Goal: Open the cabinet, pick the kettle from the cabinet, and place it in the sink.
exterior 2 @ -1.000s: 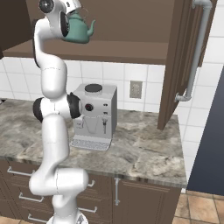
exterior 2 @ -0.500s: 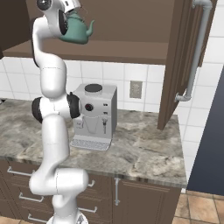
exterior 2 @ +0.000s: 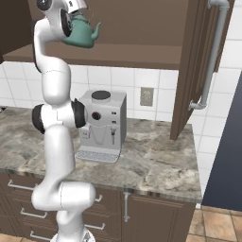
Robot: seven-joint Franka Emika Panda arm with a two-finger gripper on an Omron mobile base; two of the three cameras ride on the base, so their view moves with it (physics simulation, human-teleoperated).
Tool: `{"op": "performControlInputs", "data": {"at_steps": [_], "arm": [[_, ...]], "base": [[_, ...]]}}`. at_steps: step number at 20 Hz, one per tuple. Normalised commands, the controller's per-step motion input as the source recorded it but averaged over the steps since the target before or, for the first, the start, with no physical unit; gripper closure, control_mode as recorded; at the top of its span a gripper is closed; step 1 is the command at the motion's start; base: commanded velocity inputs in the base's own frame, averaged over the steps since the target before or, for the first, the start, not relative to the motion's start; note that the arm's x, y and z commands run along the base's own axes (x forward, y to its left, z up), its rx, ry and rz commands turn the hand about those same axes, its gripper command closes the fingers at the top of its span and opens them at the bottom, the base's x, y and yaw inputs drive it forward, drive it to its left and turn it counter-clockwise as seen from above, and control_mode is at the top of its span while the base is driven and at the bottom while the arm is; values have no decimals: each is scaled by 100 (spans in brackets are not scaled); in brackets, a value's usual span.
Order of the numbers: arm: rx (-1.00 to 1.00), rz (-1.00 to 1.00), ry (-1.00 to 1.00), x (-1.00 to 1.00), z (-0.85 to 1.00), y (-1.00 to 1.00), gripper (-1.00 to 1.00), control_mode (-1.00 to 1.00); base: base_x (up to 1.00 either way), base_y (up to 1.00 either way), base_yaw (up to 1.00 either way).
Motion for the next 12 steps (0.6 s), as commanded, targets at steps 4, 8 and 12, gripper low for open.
{"op": "performControlInputs", "data": {"at_steps": [4, 8, 12], "arm": [[4, -7, -14, -22, 0, -2, 100, -100], [1, -7, -7, -21, 0, 0, 100, -100], [3, -14, -6, -30, 0, -2, 100, -100]], "base": [[0, 0, 0], [0, 0, 0], [0, 0, 0]]}}
